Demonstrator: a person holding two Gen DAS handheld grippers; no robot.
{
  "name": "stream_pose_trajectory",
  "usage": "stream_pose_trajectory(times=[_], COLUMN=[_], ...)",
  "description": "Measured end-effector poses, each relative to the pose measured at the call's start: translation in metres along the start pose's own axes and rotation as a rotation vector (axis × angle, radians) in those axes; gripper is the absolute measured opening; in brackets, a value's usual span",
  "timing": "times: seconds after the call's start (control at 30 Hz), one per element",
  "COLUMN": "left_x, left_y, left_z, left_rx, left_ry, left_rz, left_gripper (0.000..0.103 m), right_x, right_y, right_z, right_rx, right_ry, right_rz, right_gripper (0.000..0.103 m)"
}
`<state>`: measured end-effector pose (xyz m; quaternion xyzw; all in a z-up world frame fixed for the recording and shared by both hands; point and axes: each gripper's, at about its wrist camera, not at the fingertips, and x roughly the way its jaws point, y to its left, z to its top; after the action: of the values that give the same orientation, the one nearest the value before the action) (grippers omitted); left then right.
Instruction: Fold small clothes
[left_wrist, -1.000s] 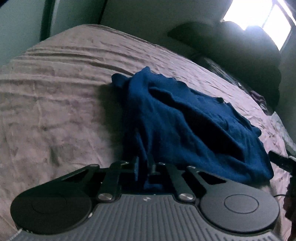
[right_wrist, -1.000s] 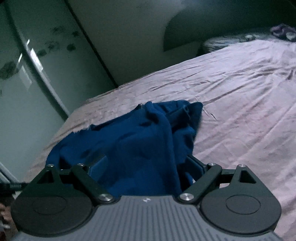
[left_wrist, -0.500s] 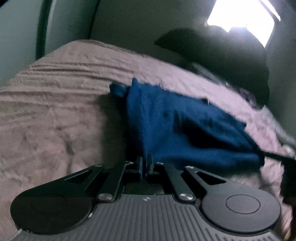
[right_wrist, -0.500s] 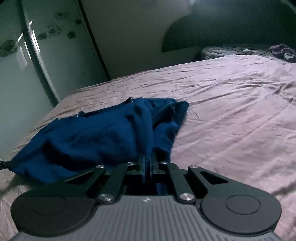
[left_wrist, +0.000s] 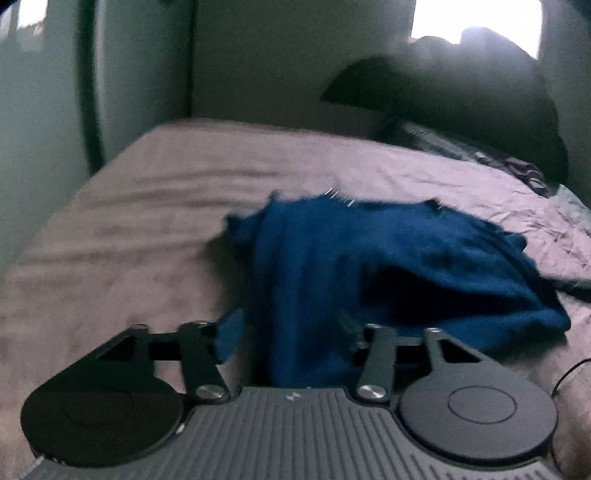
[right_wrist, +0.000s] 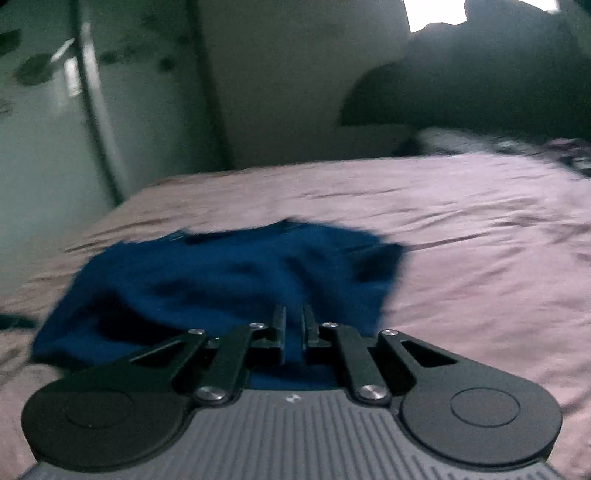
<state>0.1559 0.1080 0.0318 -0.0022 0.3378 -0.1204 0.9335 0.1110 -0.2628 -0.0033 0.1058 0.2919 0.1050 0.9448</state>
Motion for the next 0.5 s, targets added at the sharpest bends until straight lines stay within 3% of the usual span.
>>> stream_pose_trajectory(times=[0.1, 0.23, 0.37, 0.43, 0.5], left_x=[0.022, 0.058, 0.042, 0.038, 0.039], left_y=[-0.019, -0.029, -0.044, -0.051, -0.059], left_z=[0.005, -0.016, -0.019, -0.008, 0.007], left_rx=[0.033, 0.065, 0.142, 0.151, 0.172], left_ry=[0.004, 0.149, 0.075, 0.025, -0.016], left_rz=[-0.031, -0.014, 0.045, 0.042, 0.055], left_gripper=[0.069, 0.069, 0.068, 0.072, 0.083], right_x=[0.021, 0.036, 0.026, 0.023, 0.027], right_y=[0.014, 0.019, 0.012, 0.011, 0.011], right_z=[-0.005, -0.019, -0.024, -0.016, -0.003], right_rx=[-0.007, -0.039, -0.065, -0.068, -0.065], right_ry=[0.053, 0.137, 0.154, 0.125, 0.093], right_rz=[0.046, 0.039, 0.037, 0.016, 0.015], right_gripper=[0.007, 0.007, 0.008, 0.013, 0.024])
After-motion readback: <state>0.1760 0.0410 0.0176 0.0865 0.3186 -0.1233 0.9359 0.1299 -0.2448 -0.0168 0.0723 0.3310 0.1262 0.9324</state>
